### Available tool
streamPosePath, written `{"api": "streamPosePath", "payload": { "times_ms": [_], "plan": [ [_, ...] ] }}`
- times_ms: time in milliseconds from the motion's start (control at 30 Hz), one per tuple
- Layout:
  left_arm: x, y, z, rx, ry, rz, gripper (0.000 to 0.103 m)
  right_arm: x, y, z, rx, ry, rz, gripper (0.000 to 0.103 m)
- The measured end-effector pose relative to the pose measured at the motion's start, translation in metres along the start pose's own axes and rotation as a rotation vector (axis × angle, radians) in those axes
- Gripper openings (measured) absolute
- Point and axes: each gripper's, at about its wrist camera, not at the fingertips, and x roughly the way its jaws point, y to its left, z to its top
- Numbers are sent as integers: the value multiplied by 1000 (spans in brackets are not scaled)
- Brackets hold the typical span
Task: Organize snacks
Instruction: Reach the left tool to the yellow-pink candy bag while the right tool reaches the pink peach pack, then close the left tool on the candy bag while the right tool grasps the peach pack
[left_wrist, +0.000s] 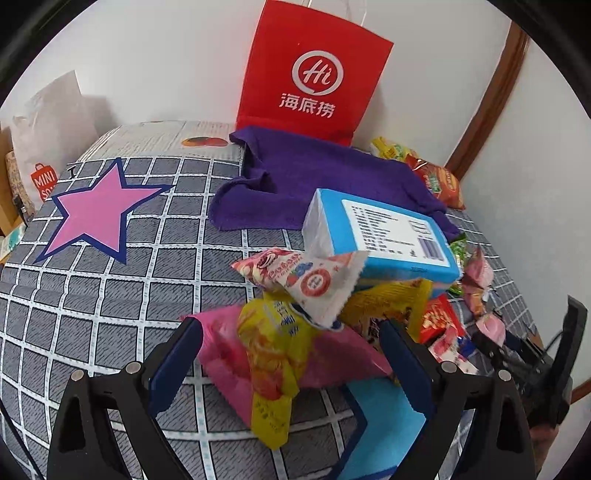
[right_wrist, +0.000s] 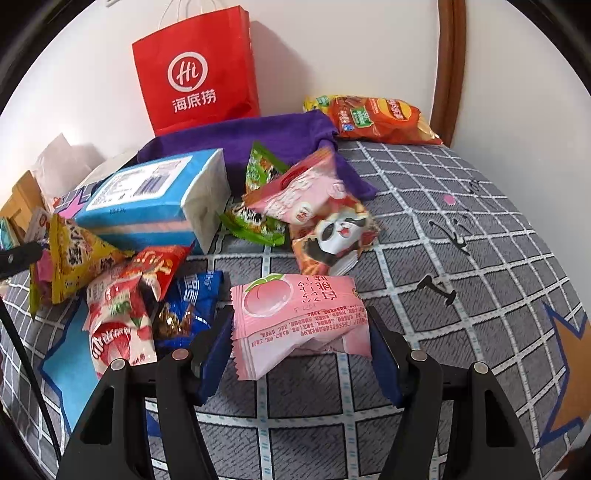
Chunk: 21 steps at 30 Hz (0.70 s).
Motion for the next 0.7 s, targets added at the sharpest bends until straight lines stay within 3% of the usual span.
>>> {"api": "streamPosePath", "payload": {
  "times_ms": [100,233,367,600,700],
  "plan": [
    [8,1,-3,8,9,34,96,2,2,-3,-6,12,-10,67],
    [7,9,-14,0,28,4,98,1,3,-5,-21,6,-6,67],
    [5,14,-24,13,44,28,97,0,0,-6,-14,3,12,67],
    [4,6,-12,29,15,16,96,0,0,-5,-9,4,26,68],
    [15,0,-7,49,29,66,95,0,1,-5,-14,5,20,68]
  ]
}}
